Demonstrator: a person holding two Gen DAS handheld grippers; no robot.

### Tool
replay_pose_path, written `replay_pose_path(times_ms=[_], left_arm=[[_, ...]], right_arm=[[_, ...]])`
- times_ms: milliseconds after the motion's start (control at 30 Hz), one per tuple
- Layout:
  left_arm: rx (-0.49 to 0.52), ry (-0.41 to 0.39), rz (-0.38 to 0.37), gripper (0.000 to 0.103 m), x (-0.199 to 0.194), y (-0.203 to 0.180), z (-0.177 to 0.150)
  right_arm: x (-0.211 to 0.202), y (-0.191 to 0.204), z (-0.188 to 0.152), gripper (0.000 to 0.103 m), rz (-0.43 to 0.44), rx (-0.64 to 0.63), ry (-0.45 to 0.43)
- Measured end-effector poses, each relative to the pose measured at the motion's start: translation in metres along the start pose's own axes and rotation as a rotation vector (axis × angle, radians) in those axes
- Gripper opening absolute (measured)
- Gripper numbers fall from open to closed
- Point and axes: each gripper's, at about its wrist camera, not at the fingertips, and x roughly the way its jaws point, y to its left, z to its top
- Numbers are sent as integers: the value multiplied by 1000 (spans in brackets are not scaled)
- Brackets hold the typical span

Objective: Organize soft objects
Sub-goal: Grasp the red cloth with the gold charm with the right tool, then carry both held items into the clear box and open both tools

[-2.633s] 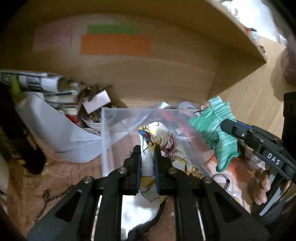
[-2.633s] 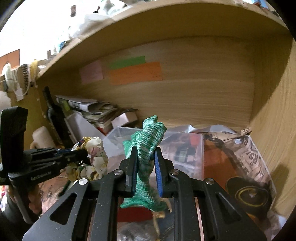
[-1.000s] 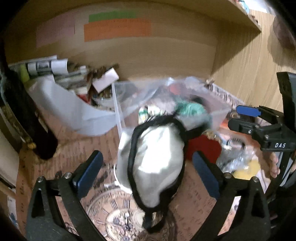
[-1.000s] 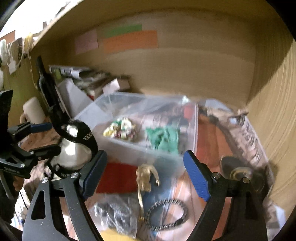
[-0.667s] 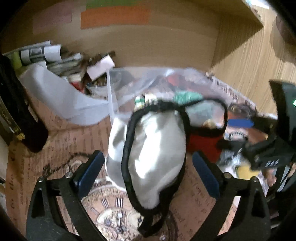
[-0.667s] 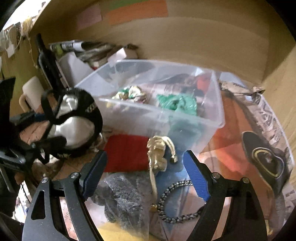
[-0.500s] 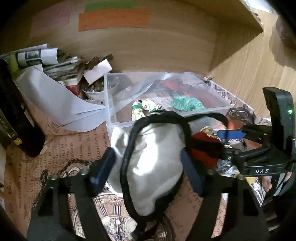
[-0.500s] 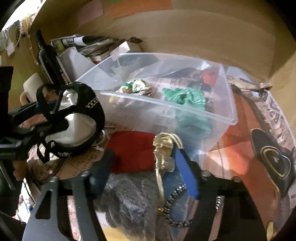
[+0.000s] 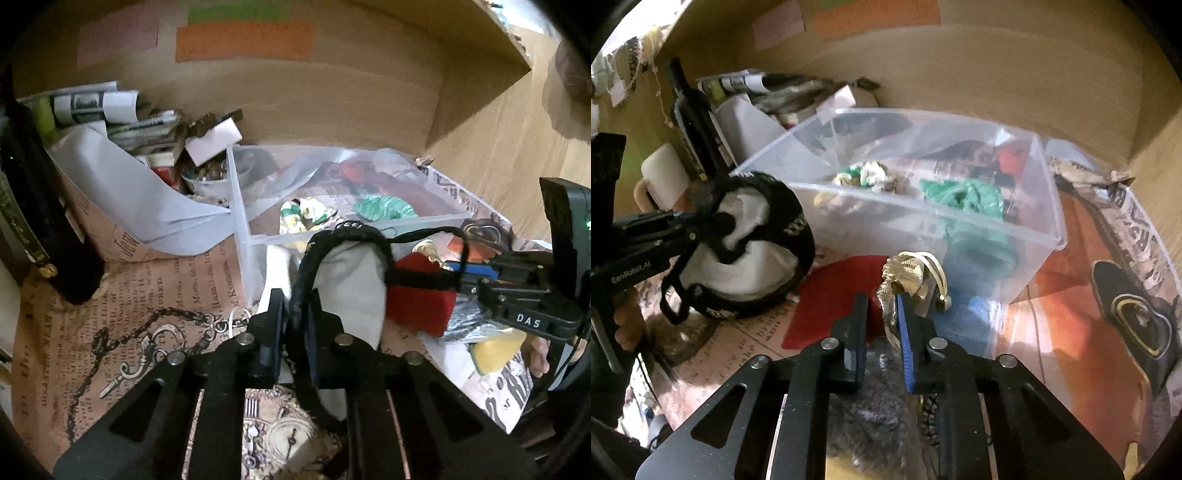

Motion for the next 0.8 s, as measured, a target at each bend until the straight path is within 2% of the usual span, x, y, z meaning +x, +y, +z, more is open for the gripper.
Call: replay_pose_path(times_ms=[300, 467, 667, 700, 800], left_arm=[[43, -68, 0, 9, -39, -15, 6], [48, -7, 23, 9, -30, -14, 1], [18, 50, 52, 9, -18, -4, -11], [10, 55, 49, 11, -18, -2, -12], [-9, 62, 56, 25, -18, 2, -14]], right_arm=[[-49, 6, 10, 13, -12, -6, -139], [-67, 9, 15, 13, -26, -14, -197], [-72, 6, 11, 13, -27, -4, -213], [-72, 6, 10, 13, -26, -4, -213], [-72, 6, 8, 13, -19, 0, -214]])
